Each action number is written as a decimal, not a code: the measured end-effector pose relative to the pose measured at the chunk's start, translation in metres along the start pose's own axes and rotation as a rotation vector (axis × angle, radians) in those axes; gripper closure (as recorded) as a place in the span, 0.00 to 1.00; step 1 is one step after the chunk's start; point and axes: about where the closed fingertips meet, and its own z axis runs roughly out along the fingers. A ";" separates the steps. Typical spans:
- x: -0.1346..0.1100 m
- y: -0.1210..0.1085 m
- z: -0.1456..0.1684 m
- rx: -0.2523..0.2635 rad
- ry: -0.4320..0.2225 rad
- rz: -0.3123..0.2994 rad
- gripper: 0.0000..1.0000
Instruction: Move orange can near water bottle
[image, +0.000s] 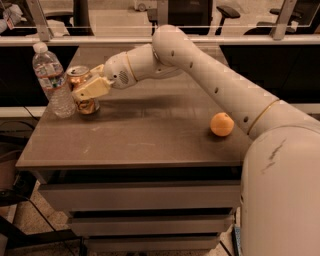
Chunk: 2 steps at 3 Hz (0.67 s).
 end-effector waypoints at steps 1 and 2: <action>0.005 0.001 -0.001 0.008 0.021 -0.013 0.85; 0.007 0.002 -0.003 0.012 0.028 -0.020 0.62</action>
Offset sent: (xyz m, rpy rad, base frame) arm -0.0004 -0.0151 -0.0074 -0.0334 -0.0380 -0.0159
